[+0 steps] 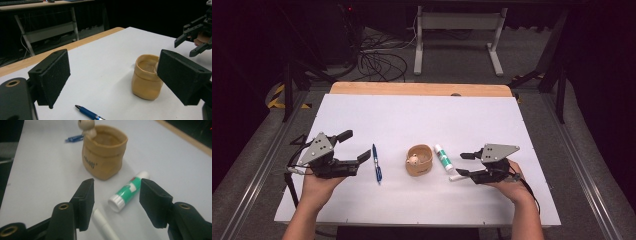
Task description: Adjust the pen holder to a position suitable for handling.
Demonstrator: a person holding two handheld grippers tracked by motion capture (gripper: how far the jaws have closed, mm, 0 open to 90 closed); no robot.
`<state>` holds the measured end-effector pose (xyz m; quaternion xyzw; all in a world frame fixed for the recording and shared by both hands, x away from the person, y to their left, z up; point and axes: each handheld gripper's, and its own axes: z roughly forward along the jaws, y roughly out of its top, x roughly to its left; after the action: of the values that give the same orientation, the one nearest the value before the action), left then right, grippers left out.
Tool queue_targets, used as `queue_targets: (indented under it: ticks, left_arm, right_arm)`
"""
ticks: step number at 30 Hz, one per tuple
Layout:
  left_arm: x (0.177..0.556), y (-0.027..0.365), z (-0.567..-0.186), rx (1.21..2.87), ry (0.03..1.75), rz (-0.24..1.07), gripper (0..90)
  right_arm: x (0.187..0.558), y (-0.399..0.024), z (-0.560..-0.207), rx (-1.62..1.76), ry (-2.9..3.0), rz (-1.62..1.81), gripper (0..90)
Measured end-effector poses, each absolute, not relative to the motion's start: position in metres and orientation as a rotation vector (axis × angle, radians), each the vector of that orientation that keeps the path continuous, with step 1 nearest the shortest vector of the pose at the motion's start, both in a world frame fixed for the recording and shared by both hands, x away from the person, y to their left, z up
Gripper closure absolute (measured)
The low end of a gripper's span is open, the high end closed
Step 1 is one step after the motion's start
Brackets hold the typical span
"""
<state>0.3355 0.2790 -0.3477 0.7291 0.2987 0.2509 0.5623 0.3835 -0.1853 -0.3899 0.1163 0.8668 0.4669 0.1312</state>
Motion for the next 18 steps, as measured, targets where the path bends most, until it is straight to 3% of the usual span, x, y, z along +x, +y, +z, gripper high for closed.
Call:
queue_targets:
  ticks: [18]
  left_arm:
    - [0.336, 0.279, -0.348, 1.715, 0.701, 0.585, 12.2]
  right_arm:
    - [0.395, -0.2, -0.416, 0.4, 2.668, 1.199, 52.3]
